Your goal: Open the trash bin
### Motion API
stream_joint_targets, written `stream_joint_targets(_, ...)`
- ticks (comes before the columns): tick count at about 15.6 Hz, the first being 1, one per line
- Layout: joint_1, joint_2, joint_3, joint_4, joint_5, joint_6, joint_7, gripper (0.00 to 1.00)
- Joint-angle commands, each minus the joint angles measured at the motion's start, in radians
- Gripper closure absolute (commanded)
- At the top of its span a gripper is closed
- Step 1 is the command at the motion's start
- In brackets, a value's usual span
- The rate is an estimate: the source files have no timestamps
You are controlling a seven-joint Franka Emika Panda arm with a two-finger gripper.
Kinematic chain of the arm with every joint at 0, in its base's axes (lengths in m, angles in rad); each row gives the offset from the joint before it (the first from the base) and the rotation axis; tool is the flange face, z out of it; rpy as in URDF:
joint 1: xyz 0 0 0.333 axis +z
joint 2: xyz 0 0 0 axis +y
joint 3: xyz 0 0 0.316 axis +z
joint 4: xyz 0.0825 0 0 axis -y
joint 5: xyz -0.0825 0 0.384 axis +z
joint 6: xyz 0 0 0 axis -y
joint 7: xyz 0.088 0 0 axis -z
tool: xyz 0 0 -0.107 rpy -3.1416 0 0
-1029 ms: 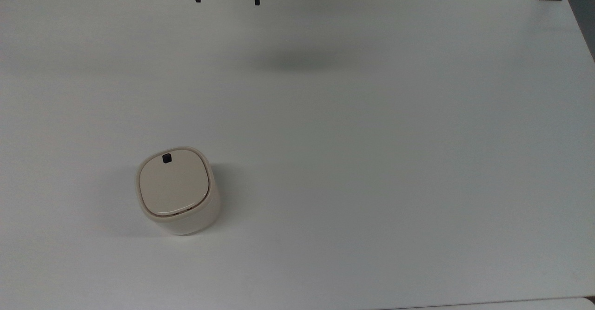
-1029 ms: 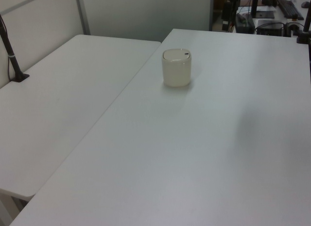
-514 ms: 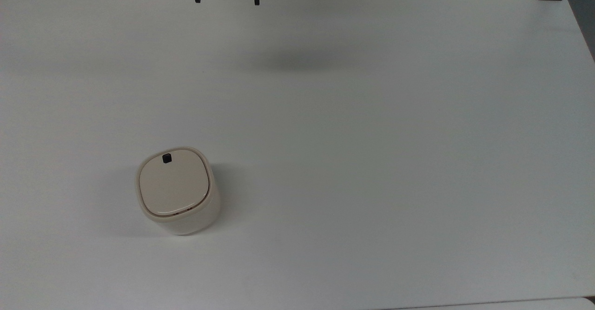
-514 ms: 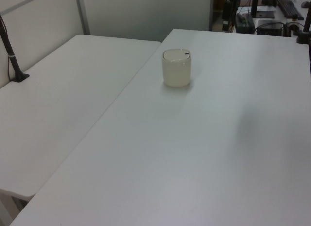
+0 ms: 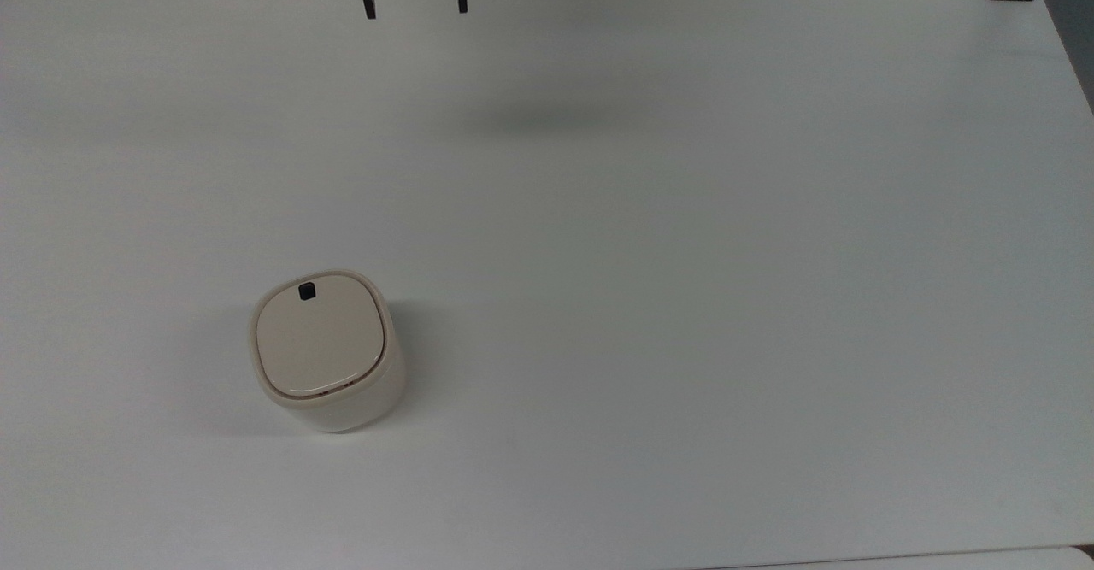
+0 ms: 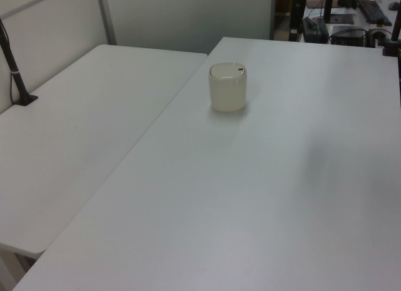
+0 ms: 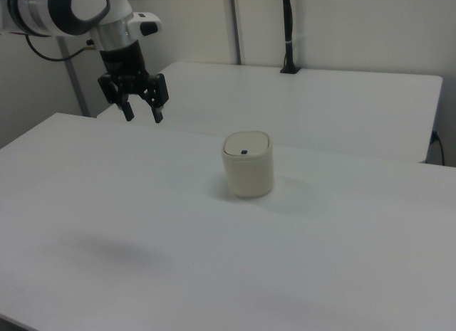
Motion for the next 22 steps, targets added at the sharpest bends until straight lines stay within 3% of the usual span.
stream_joint_targets(1,0.001,0.009,-0.006,-0.003,-0.013,0.05,-0.002,0.78)
stream_joint_targets(2,0.001,0.012,-0.006,-0.003,-0.013,0.073,0.03,0.9)
stream_joint_targets(4,0.0,0.032,-0.006,-0.003,-0.009,0.146,0.146,1.0)
stream_joint_targets(10,-0.017,0.168,-0.007,0.0,-0.024,0.488,0.516,1.0)
stream_joint_targets(15,-0.04,0.266,-0.009,0.001,-0.196,0.668,0.774,1.0)
stream_joint_targets(18,-0.069,0.311,-0.009,0.0,-0.269,0.752,0.852,1.0)
stream_joint_targets(22,-0.078,0.375,-0.05,0.007,-0.302,0.829,0.871,1.0)
